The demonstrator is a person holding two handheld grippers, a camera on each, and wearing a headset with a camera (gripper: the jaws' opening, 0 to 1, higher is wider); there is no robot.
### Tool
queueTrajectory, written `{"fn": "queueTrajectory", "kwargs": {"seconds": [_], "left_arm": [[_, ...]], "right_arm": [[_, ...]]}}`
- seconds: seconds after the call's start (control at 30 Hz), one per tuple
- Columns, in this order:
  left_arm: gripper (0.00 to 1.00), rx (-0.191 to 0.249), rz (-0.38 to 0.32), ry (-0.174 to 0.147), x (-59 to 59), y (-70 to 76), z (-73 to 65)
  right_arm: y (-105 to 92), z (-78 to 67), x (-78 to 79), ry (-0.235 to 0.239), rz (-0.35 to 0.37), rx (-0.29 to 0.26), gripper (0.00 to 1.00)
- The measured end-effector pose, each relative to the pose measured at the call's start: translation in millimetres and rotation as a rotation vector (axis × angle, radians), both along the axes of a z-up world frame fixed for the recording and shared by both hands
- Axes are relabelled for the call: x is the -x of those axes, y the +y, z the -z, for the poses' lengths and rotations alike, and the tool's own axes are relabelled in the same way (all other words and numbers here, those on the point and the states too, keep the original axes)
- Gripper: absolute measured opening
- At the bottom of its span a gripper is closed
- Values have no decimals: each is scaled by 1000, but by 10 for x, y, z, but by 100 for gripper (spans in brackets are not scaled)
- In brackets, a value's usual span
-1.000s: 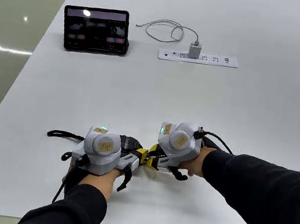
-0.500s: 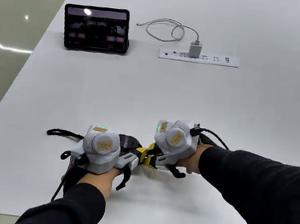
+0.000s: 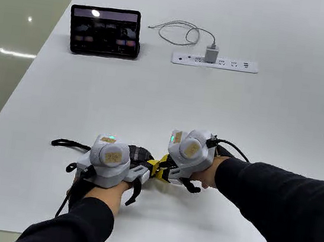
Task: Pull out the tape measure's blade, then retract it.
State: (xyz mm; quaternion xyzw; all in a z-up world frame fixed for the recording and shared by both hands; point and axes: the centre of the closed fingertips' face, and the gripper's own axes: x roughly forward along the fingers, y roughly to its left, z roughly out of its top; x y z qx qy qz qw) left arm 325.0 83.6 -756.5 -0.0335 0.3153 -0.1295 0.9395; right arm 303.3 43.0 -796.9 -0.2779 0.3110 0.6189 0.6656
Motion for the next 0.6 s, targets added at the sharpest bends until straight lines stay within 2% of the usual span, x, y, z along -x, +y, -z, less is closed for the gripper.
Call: {"fn": "queueTrajectory", "kwargs": {"seconds": [0.33, 0.6], "left_arm": [[59, -1, 3, -3, 3, -1, -1], [60, 2, 3, -7, -1, -3, -3]], "right_arm": [[-2, -2, 2, -1, 22, 13, 11], [-1, -4, 3, -19, -14, 10, 12]]}}
